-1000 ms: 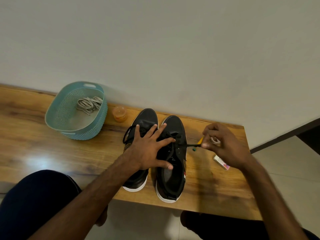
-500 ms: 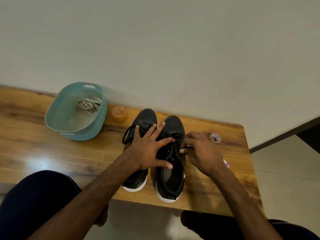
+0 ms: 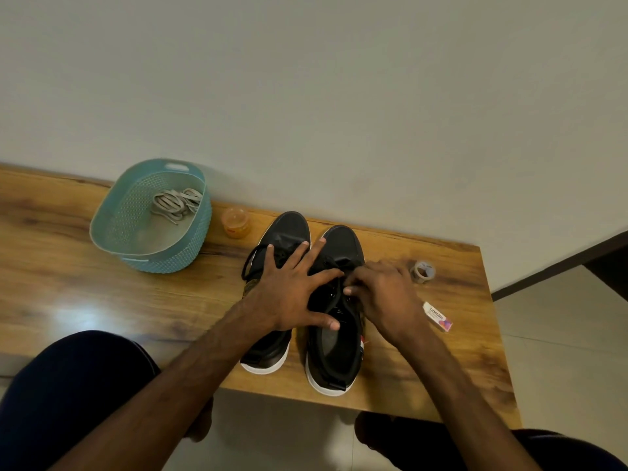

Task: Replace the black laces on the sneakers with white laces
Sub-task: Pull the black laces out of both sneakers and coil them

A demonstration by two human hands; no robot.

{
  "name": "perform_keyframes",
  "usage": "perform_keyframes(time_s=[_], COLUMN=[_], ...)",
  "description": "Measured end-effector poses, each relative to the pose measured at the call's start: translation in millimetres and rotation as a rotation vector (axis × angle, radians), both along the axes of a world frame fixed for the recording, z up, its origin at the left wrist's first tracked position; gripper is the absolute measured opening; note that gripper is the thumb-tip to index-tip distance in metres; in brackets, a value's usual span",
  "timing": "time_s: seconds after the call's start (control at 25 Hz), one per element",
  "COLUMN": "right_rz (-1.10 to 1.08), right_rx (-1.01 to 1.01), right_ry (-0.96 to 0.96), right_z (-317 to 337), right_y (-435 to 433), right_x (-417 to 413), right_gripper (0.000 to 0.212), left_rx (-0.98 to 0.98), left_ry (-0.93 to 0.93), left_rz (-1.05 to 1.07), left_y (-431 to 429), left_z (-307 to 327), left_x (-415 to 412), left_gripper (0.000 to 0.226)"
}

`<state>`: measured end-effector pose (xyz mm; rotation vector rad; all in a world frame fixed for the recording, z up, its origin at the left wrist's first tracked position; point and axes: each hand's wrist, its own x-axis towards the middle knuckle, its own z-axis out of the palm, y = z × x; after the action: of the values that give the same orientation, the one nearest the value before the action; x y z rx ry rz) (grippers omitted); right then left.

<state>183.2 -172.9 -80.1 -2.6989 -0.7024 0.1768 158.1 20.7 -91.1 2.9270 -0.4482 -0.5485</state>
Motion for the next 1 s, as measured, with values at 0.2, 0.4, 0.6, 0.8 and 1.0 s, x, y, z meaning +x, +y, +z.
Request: perform_keyframes(time_s=[0.2,0.4,0.6,0.8,1.0], right_rz=[-0.036,-0.123,0.006,-0.171,-0.177], right_rx=[-0.261,-0.187,-0.133,-0.231,-0.036], right_ry=[-0.049,0.036,0.032,-0.126,0.035], right_z=[15.2,17.8,4.2,24.4,19.1], right_y=[-32.2,-41.5,4.6,-39.4,-47.2], right_x=[11.2,13.1,-6.2,12.6,11.5], right_gripper=[0.018,0.019,0.022,0.008,0.027], left_rx=[-0.028,-0.028,-0.007,-0.037,-0.039], left_ry=[0.001,0.009,0.008,0.019,0.022], left_rz=[0.017,0.023,0.023,0.046,0.046], left_y=[0.4,-0.3,-1.1,0.2,-0.7], left_z=[-0.6,0.3,-1.0,0.0,-0.4], left_x=[-0.8,-1.1,0.0,-0.4,-0.7], left_gripper=[0.095,0.095,0.096,0.095,0.096])
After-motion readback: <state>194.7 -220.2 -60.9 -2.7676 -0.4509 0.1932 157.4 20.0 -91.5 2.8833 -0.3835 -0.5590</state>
